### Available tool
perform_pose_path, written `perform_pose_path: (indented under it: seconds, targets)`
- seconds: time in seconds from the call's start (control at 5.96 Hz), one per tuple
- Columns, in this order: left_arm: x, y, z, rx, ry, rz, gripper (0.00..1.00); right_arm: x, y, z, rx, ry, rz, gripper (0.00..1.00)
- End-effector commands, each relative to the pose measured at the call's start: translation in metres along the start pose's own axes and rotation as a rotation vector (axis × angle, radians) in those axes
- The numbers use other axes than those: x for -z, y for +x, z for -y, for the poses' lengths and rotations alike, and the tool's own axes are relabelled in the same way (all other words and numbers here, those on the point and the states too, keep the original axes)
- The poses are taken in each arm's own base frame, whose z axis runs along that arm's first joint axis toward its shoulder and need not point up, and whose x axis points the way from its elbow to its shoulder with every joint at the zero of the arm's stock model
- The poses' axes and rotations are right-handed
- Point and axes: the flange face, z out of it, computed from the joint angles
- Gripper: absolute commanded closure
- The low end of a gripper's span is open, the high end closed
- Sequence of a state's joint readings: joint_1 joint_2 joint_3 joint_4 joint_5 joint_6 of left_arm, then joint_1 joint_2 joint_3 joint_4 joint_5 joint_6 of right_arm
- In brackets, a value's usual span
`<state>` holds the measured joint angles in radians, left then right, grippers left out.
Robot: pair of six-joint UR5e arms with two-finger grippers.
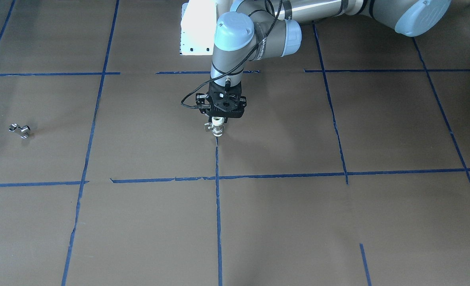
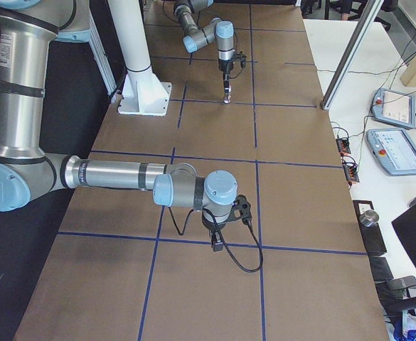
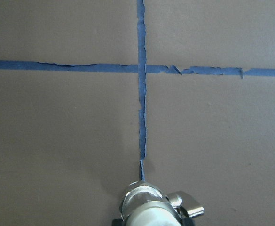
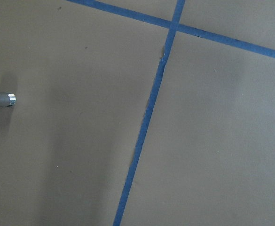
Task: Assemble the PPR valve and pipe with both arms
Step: 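Set the pipe piece upright at the grid crossing and open the left gripper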
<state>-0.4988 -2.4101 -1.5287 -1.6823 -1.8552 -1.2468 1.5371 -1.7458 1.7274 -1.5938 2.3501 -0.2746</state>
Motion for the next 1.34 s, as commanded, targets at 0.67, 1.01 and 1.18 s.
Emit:
perform_pose_path:
  seconds: [0.67, 1.01, 1.18]
  targets:
    - [-0.007, -0.014, -0.006, -0.013, 0.008, -0.033, 0.02, 0.000, 0.000, 0.000, 0.000, 0.000, 0.000, 0.00]
    - [0.031, -0.044, -0.001, -0.009, 0.044, -0.066, 0.00, 0.001, 0.000, 0.002, 0.002, 0.002, -0.001, 0.00]
    - [0.045, -0.077, 0.000, -0.003, 0.048, -0.046, 0.00, 0.001, 0.000, 0.002, 0.002, 0.002, -0.001, 0.00]
